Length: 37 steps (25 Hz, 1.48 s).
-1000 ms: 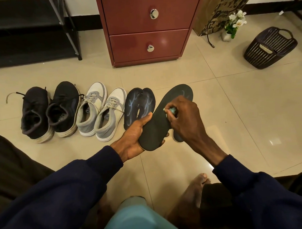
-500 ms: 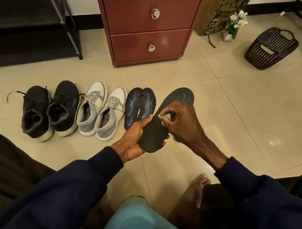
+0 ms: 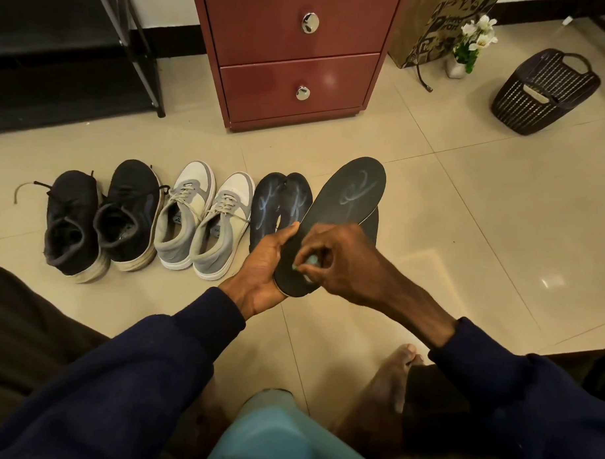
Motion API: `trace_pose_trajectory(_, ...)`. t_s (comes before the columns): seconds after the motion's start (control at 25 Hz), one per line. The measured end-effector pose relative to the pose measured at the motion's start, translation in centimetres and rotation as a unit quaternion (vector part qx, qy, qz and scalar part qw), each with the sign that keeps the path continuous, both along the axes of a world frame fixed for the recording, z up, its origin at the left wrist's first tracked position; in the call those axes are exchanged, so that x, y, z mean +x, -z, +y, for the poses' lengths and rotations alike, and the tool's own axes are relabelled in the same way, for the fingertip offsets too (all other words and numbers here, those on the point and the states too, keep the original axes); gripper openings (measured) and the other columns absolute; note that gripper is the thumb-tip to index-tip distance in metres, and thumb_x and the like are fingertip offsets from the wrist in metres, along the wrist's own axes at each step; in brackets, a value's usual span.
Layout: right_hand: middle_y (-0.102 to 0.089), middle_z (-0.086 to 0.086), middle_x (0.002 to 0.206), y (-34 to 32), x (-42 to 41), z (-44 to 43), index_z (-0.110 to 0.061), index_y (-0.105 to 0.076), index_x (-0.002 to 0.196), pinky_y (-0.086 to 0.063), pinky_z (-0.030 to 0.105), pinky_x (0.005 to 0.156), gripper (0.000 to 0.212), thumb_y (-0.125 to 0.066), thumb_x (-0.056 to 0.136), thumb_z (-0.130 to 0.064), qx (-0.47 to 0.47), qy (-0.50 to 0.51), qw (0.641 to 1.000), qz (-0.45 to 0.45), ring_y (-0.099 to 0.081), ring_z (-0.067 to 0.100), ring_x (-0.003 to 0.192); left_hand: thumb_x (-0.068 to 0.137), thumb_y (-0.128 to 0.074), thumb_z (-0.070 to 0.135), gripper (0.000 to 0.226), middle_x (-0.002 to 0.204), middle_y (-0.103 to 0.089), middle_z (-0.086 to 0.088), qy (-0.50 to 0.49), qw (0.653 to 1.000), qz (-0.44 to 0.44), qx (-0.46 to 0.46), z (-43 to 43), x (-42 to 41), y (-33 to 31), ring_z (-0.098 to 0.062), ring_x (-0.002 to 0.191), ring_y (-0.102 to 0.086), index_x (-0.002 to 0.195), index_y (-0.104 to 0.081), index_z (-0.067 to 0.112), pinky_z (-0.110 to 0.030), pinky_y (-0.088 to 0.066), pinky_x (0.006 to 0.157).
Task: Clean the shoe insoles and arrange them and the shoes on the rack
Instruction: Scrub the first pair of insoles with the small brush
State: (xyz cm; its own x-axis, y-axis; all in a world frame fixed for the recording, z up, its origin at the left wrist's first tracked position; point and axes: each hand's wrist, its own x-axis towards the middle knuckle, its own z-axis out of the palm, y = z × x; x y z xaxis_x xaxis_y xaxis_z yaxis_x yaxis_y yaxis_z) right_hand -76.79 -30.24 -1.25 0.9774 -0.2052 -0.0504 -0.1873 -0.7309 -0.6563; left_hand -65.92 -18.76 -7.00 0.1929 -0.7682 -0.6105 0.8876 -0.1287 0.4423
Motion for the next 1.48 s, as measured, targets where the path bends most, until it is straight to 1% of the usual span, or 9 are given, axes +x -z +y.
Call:
trace_pose_trajectory(0.12,-0.069,-0.003,0.092,-0.8,0.3,-0.7,-0.017,-0.080,0.090,-0.057,0.021,0.070,0.009,-0.080,0.081,-0.014,-0.015,-0.035,0.998,0.051,-0.065,0.009,0.078,0.103,-0.055,0.042,0.035,0.108,-0.071,-0.011,0.004,1.000,-0.004,-0.004,-0.1,0.1,0.3,-0.026,0.088,-0.070,0.114,-0.072,0.014,-0.042,-0.054,0.081)
trace_pose_trajectory(0.28,-0.067,0.005,0.096,-0.4,0.4,-2.7,-0.013,-0.076,0.092,-0.041,0.022,0.069,0.006,-0.074,0.087,-0.015,-0.190,0.130,0.973,0.010,-0.058,0.016,0.081,0.105,-0.050,0.042,0.042,0.112,-0.073,-0.015,-0.001,1.000,-0.016,-0.005,-0.3,0.1,-0.3,-0.028,0.090,-0.070,0.125,-0.070,0.012,-0.042,-0.055,0.080)
trace_pose_trajectory(0.48,-0.070,-0.004,0.090,-0.4,-0.1,1.1,-0.018,-0.079,0.089,-0.050,0.015,0.067,0.009,-0.080,0.080,-0.014,0.000,-0.050,0.998,0.041,-0.063,0.007,0.075,0.103,-0.055,0.040,0.039,0.119,-0.072,-0.010,-0.032,0.999,-0.010,0.005,-0.3,0.5,0.8,-0.025,0.095,-0.072,0.126,-0.071,0.012,-0.042,-0.053,0.092)
trace_pose_trajectory(0.76,-0.068,0.007,0.094,0.5,0.6,-1.5,-0.010,-0.076,0.092,-0.048,0.025,0.075,0.007,-0.075,0.085,-0.012,-0.152,0.135,0.978,-0.047,-0.063,0.021,0.084,0.103,-0.053,0.041,0.036,0.105,-0.075,-0.011,-0.030,0.999,-0.008,0.015,-0.6,0.1,0.6,-0.026,0.088,-0.071,0.104,-0.078,0.015,-0.044,-0.053,0.085)
trace_pose_trajectory(0.96,-0.071,-0.007,0.090,-0.1,0.2,1.4,-0.018,-0.080,0.088,-0.048,0.011,0.070,0.012,-0.080,0.078,-0.011,0.043,-0.039,0.998,0.000,-0.063,0.003,0.077,0.103,-0.056,0.039,0.039,0.091,-0.075,-0.008,-0.036,0.999,-0.015,0.029,-0.3,0.3,0.9,-0.022,0.077,-0.073,0.089,-0.080,0.012,-0.033,-0.059,0.070)
trace_pose_trajectory(1.08,-0.071,-0.003,0.091,-0.7,0.5,-0.7,-0.016,-0.080,0.088,-0.052,0.018,0.070,0.011,-0.080,0.079,-0.011,-0.044,-0.055,0.997,0.043,-0.065,0.008,0.078,0.101,-0.058,0.042,0.034,0.104,-0.075,-0.007,-0.033,0.999,-0.024,0.029,-0.5,0.1,0.7,-0.024,0.087,-0.072,0.115,-0.073,0.015,-0.040,-0.057,0.078)
trace_pose_trajectory(1.2,-0.067,0.006,0.098,-0.2,0.7,-1.7,-0.011,-0.076,0.095,-0.044,0.020,0.074,0.010,-0.076,0.085,-0.012,-0.136,0.041,0.990,-0.001,-0.063,0.020,0.087,0.103,-0.055,0.041,0.032,0.106,-0.076,-0.010,-0.046,0.998,-0.026,0.023,-0.6,0.2,0.9,-0.025,0.086,-0.073,0.112,-0.074,0.017,-0.042,-0.058,0.076)
trace_pose_trajectory(1.36,-0.069,-0.005,0.091,-0.1,0.4,1.2,-0.017,-0.077,0.088,-0.048,0.015,0.071,0.012,-0.080,0.078,-0.011,-0.014,-0.034,0.999,-0.025,-0.062,0.006,0.080,0.103,-0.054,0.038,0.043,0.084,-0.075,-0.008,-0.032,0.998,-0.026,0.040,-0.5,0.2,0.8,-0.021,0.070,-0.073,0.081,-0.079,0.012,-0.031,-0.060,0.062)
trace_pose_trajectory(1.48,-0.072,-0.005,0.089,-1.0,0.4,0.3,-0.018,-0.080,0.088,-0.048,0.011,0.066,0.011,-0.079,0.080,-0.011,-0.008,-0.092,0.992,0.084,-0.063,0.004,0.072,0.101,-0.059,0.043,0.036,0.107,-0.074,-0.008,-0.035,0.998,-0.023,0.039,-0.3,0.1,0.8,-0.024,0.088,-0.071,0.111,-0.077,0.013,-0.039,-0.055,0.082)
